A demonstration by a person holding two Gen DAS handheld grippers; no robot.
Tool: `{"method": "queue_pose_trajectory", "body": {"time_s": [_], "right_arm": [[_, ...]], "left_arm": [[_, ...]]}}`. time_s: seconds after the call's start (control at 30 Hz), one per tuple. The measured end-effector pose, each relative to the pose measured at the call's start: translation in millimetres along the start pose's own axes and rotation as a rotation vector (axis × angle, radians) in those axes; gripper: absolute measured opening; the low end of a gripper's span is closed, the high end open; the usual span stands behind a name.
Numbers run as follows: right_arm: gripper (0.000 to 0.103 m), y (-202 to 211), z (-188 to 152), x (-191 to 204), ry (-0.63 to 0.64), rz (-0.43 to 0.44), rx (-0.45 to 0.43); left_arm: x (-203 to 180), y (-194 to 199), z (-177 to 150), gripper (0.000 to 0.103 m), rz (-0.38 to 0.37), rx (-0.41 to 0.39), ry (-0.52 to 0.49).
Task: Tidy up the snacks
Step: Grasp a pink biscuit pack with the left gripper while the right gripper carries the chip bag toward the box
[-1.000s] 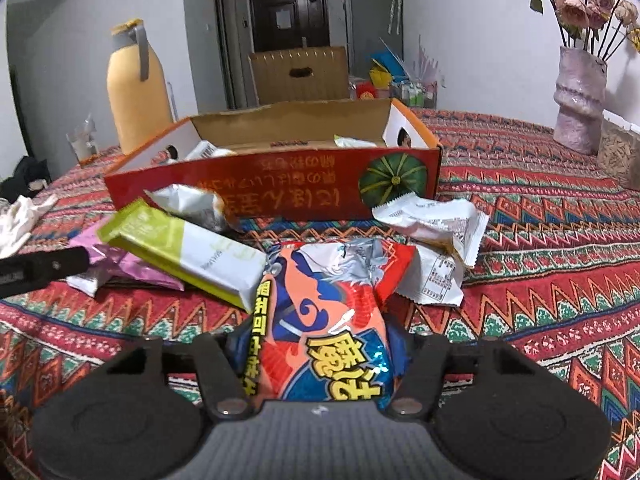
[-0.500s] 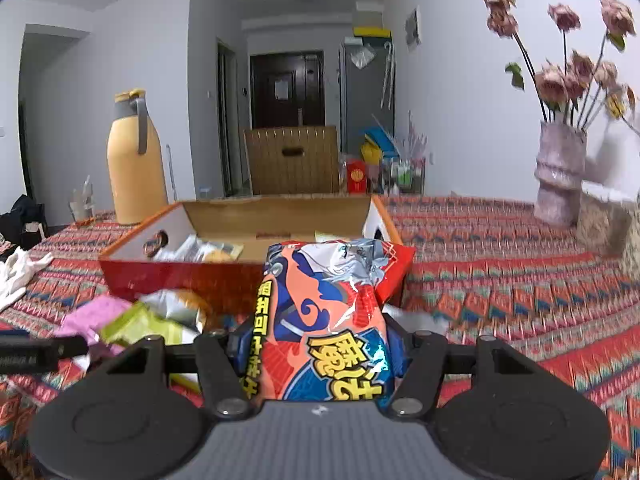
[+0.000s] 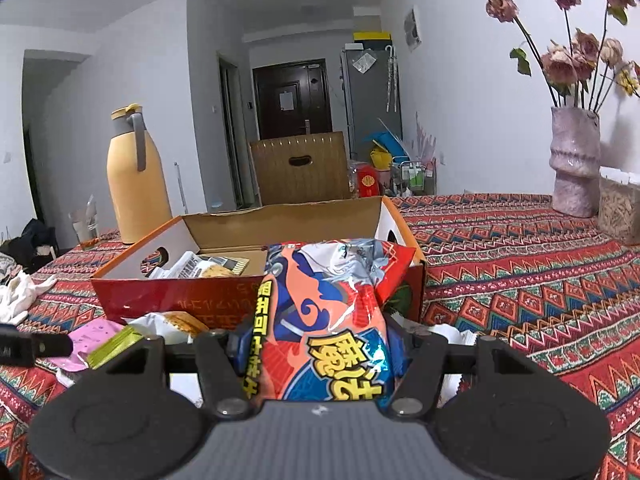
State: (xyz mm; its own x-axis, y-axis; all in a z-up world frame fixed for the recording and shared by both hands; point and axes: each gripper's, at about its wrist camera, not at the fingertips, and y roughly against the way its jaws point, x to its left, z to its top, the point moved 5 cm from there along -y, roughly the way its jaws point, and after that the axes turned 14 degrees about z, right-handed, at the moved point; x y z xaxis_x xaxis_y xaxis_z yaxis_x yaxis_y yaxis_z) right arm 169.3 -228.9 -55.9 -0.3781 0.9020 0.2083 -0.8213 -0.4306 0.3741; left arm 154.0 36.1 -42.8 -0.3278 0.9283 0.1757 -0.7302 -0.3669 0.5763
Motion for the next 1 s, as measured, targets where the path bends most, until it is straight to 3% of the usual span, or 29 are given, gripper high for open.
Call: {"method": "queue_pose_trajectory", "body": {"time_s": [0.3,0.57,0.73,0.9,1.0], "right_arm": [[0.060,5,-3,-1,-0.003,0.006,-0.030],[0.060,5,-4,2,0.008,0.013,-0.032],[0.061,5,-5,2,0.011,0.012,-0.031],[0.061,2,-5,2,0.015,0.008,-0.021],[0.061,2,-5,3,0.015,0.013,-0.026]], "left_arm": [[-21,-46,3,0.103,0.047,0.111,-0.050],[-22,-56,-3,0.102,0.039,0.084,-0.021],[-25,-58,-6,0.093,0.018,0.094,-0.024],[-28,-56,-7,0.068,-0.023,0.091,-0.030],[-28,-54,-7,0.063,-0.026,0.080,-0.029]]}}
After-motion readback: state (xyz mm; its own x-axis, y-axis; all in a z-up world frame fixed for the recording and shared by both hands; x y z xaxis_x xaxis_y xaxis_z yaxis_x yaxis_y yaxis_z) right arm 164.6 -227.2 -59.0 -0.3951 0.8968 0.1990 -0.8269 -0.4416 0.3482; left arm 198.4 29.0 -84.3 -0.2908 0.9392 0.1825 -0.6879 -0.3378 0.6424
